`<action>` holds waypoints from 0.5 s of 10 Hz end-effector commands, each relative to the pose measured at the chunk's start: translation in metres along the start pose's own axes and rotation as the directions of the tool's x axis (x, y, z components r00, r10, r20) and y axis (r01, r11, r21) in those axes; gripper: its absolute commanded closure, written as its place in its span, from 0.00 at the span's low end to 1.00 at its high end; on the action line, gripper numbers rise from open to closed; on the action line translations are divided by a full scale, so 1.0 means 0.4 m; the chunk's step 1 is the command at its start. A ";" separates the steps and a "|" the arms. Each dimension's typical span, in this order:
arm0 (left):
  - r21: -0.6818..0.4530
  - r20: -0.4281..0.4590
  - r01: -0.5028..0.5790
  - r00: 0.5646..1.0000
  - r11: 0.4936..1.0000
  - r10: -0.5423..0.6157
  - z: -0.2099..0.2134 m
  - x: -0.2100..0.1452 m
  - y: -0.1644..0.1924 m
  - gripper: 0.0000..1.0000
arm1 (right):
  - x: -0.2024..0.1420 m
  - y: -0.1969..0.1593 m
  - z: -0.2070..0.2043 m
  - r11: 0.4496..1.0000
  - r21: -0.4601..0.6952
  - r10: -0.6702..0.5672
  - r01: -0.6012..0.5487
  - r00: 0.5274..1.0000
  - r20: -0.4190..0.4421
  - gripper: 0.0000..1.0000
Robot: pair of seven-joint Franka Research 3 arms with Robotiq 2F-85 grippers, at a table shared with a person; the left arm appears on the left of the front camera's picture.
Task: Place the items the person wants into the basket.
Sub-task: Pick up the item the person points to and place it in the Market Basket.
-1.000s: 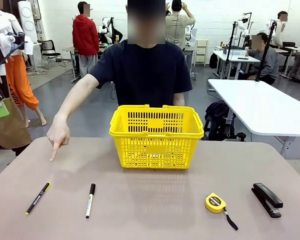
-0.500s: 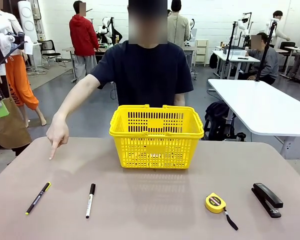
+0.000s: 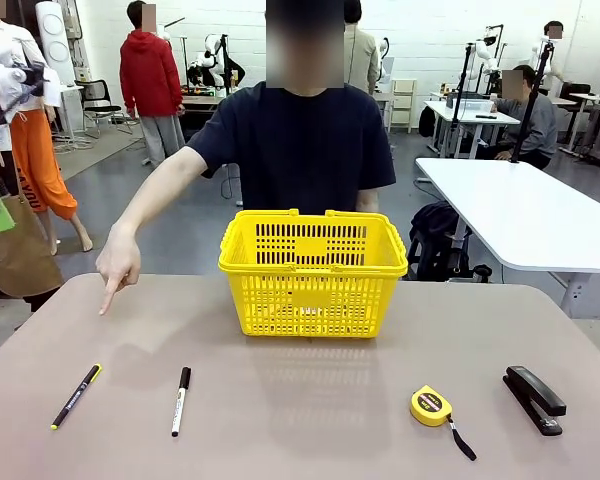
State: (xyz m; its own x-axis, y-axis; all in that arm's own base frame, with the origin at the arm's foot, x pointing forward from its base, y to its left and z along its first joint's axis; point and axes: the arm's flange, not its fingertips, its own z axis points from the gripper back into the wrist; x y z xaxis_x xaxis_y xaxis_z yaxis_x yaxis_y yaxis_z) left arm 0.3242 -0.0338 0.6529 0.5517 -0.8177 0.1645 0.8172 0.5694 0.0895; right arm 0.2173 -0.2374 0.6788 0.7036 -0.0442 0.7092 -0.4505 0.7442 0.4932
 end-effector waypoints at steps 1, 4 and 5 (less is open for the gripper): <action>-0.010 0.066 0.073 0.995 0.997 -0.072 0.022 -0.047 0.022 0.00 | 0.003 0.003 -0.001 1.000 0.018 0.006 -0.006 1.000 0.011 0.00; -0.010 0.066 0.073 0.995 0.997 -0.072 0.022 -0.047 0.022 0.00 | 0.003 0.003 -0.001 1.000 0.018 0.006 -0.006 1.000 0.011 0.00; -0.010 0.066 0.073 0.995 0.997 -0.072 0.022 -0.047 0.022 0.00 | 0.003 0.003 -0.001 1.000 0.018 0.006 -0.006 1.000 0.011 0.00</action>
State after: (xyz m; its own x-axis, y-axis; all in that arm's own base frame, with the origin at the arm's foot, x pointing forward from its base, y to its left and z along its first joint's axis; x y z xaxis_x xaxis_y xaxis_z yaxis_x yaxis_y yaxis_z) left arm 0.3201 -0.0136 0.6601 0.4811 -0.8445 0.2354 0.8580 0.5087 0.0714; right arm 0.2173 -0.2374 0.6788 0.7036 -0.0442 0.7092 -0.4504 0.7442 0.4933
